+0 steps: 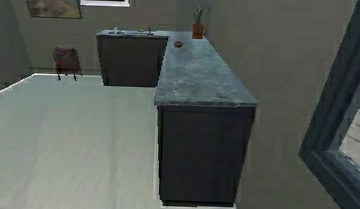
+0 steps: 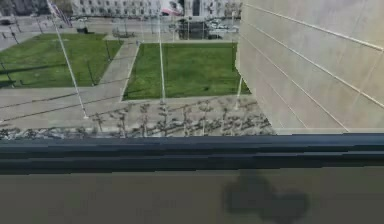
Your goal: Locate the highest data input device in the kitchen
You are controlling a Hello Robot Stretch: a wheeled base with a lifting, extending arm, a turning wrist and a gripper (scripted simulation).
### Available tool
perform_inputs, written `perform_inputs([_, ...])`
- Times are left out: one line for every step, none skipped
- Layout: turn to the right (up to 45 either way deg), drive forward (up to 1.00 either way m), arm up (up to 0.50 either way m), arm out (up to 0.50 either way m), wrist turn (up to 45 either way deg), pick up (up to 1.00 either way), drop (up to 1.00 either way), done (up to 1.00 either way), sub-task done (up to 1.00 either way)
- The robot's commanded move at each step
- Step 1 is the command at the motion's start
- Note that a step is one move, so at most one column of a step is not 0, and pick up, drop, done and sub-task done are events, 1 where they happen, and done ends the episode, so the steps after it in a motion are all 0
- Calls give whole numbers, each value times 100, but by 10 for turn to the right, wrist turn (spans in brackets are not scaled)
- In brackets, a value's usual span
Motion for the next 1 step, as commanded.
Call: perform_inputs([-360, 0, 0, 0, 0, 0, 0, 0, 0])
